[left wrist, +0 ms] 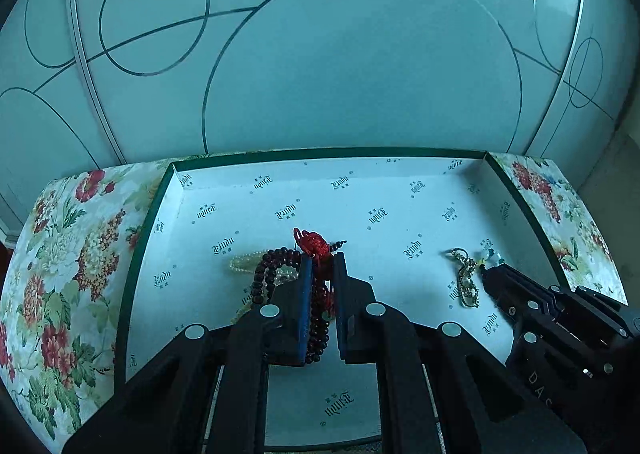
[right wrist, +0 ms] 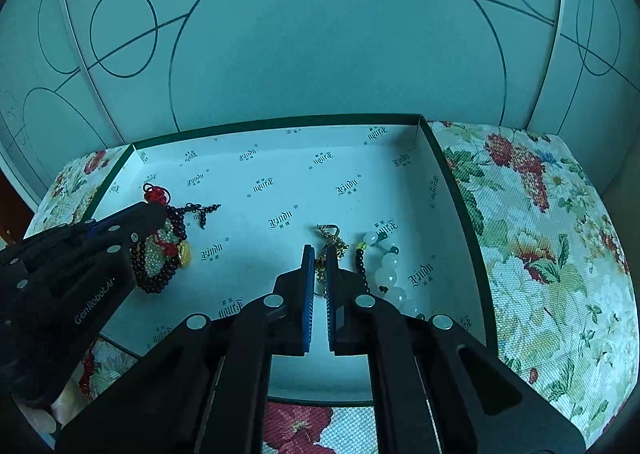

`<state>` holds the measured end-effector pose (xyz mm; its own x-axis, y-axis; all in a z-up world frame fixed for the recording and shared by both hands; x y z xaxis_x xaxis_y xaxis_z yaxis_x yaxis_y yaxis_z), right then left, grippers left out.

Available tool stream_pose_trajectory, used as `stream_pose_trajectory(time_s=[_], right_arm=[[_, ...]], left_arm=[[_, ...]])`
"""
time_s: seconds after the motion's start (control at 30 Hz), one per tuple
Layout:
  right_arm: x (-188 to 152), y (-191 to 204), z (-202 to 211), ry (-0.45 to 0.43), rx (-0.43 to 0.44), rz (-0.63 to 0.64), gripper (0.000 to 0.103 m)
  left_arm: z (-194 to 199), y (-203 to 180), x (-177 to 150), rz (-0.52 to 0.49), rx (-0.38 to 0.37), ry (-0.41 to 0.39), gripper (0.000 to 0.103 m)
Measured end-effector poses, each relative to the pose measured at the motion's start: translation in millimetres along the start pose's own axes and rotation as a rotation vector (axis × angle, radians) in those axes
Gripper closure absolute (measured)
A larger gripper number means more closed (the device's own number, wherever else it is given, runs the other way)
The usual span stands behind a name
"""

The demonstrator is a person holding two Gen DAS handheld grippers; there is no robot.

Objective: Organize jewelry
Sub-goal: 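Open the left tool to drop the tassel and lift it away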

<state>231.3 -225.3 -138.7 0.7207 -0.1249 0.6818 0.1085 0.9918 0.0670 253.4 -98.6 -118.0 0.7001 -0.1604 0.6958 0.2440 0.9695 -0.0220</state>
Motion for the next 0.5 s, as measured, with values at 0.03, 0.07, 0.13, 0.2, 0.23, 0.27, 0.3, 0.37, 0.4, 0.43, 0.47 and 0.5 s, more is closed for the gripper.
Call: stream_pose_trajectory(time_s=[0.03, 0.07, 0.13, 0.2, 0.23, 0.27, 0.3, 0.37, 0.4, 0.43, 0.47, 0.5], right_arm=[[-1, -1, -2, 0.007, 0.001, -0.004, 0.097], [-2, -1, -4, 0.011, 0.003, -0.007, 0.096], [-2, -2, -5, 0.012, 0.004, -0.013, 0.087], [-2, -3, -2, 0.0, 0.01, -0.02, 0.077], [-2, -3, 2, -0.01, 0.012, -0.022, 0.076], [0, -3, 7, -0.021, 0.014, -0.021, 0.076], [1, -3, 13, -0.032, 0.017, -0.022, 0.076], [2, -4, 26, -0.052, 0.03, -0.034, 0.076], [2, -5, 33, -0.062, 0.034, -0.039, 0.076], [1, -6, 41, -0.071, 0.039, -0.04, 0.076], [0, -6, 48, -0.08, 0.04, -0.038, 0.076], [-3, -7, 56, -0.086, 0.038, -0.036, 0.076]], left_arm=[[-3, 0, -1, 0.002, 0.001, 0.004, 0.092], [-5, 0, -3, 0.002, -0.001, 0.011, 0.091], [-9, 1, -5, 0.001, 0.005, 0.025, 0.091], [-10, 1, -6, 0.0, 0.012, 0.031, 0.076], [-8, 2, -7, 0.005, 0.014, 0.028, 0.07], [-6, 4, -6, 0.013, 0.013, 0.023, 0.06], [-3, 5, -5, 0.023, 0.005, 0.017, 0.059], [5, 8, -4, 0.035, -0.004, 0.015, 0.058], [9, 8, -4, 0.037, -0.006, 0.015, 0.057], [16, 9, -5, 0.04, -0.008, 0.01, 0.053], [22, 11, -7, 0.044, -0.008, 0.007, 0.051], [28, 11, -10, 0.045, -0.008, 0.009, 0.051]])
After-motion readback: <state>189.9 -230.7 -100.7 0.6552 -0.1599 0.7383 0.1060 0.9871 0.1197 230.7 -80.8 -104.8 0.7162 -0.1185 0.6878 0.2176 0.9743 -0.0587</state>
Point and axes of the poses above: each gripper's, at about its wrist camera, not at the fingertips, and z roughly against the way its jaws point, y to its left, x to its top, the point moved 2 cm from there along -z, roughly the way its jaws point, and after that the axes turned 3 degrees about -y, right-handed, at the moved point
